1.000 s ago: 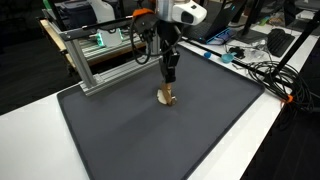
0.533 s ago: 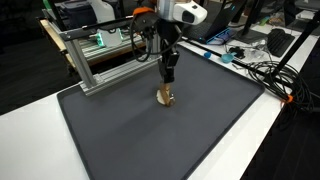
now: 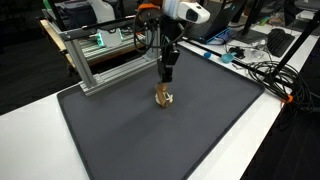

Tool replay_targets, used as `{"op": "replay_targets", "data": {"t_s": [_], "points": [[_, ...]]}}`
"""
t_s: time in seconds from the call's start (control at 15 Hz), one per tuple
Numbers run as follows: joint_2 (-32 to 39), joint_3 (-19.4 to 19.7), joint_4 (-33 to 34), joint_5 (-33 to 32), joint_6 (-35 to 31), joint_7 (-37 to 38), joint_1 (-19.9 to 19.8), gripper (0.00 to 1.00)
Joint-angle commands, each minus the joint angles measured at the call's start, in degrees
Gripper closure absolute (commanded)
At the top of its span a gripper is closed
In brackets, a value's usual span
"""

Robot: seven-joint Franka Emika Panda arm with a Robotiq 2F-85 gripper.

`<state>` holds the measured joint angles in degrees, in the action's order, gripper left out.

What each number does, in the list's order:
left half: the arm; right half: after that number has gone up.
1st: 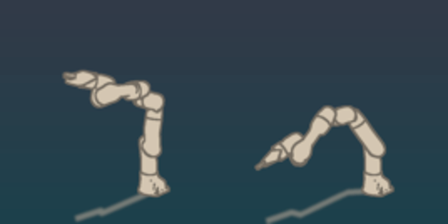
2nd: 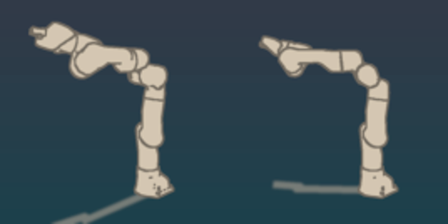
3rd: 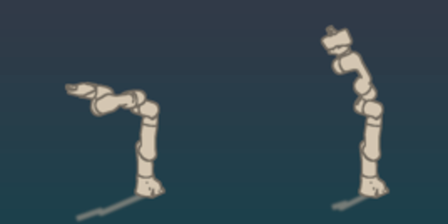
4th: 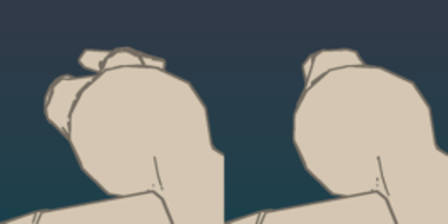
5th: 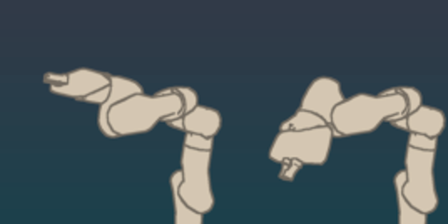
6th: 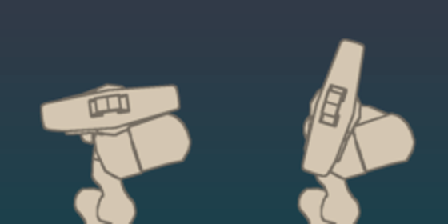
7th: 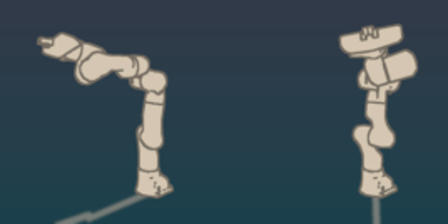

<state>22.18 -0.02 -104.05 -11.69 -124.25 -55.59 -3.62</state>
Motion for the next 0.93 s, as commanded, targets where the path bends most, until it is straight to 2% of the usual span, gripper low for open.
{"op": "replay_targets", "data": {"t_s": [0.0, 0.4, 0.73, 0.87], "points": [[2.06, 1.62, -3.09, -5.59, -1.19, 3.54, 0.64, 0.78], [2.84, 1.44, -3.34, -9.06, 0.41, 7.48, 1.24, 0.78], [5.13, 2.77, -2.8, -14.74, 2.5, 10.83, 1.0, 0.78], [4.24, 2.86, -1.25, -13.8, 3.5, 11.25, -0.11, 0.78]]}}
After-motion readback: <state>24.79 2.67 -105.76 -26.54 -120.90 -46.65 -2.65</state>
